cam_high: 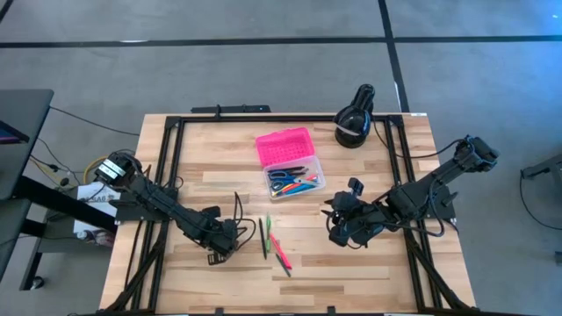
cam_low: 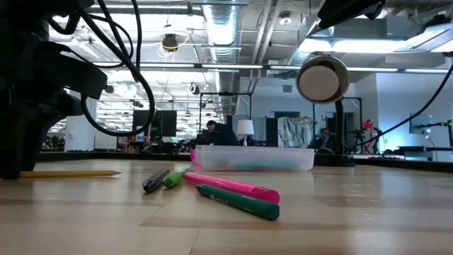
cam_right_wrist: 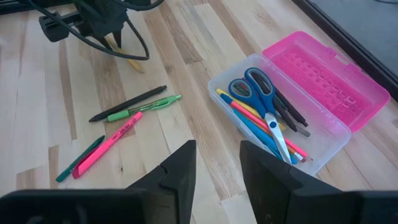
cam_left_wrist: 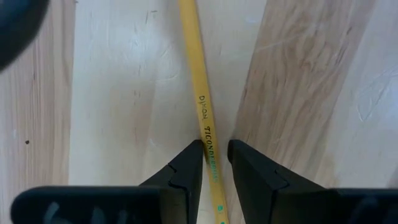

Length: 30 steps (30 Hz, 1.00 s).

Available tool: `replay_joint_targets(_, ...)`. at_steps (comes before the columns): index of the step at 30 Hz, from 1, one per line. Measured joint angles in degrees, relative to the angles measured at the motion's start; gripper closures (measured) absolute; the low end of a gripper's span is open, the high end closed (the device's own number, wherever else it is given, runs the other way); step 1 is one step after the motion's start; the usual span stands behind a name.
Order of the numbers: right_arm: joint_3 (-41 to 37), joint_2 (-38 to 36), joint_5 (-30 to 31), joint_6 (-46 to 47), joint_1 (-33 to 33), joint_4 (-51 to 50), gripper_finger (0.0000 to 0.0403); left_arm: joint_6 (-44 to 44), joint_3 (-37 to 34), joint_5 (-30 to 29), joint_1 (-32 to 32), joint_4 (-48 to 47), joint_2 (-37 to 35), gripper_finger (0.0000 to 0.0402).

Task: Pick & place school supplies into a supply box
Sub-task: Put the yellow pencil into the pink supply box

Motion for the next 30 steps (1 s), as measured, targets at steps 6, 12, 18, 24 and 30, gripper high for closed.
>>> replay_joint_targets(6, 0.00, 0.00, 0.04, 0.01, 0.00, 0.00, 0.0286, 0.14, 0.00, 0.06, 0.02, 0.12, 0.00, 0.0324)
replay_joint_targets(12, 0.00, 0.00, 0.12, 0.01, 0.00, 0.02, 0.0286, 0.54, -0.02, 0.13, 0.04, 0.28, 0.00, 0.0324)
replay_joint_targets(18, -0.07, 0.51, 0.06, 0.23, 0.00, 0.20, 0.0286, 0.54, -0.02, 0.16, 0.07, 0.28, 0.00, 0.0324)
replay_joint_targets(24, 0.07, 2.01, 0.16, 0.50, 0.37, 1.07, 0.0286, 0.54, -0.02, 0.20, 0.07, 0.28, 0.00, 0.0324)
replay_joint_targets(30, -0.03, 3.51, -0.08, 0.50, 0.53, 1.72, 0.0286, 0.51, -0.02, 0.20, 0.07, 0.41, 0.00, 0.0341)
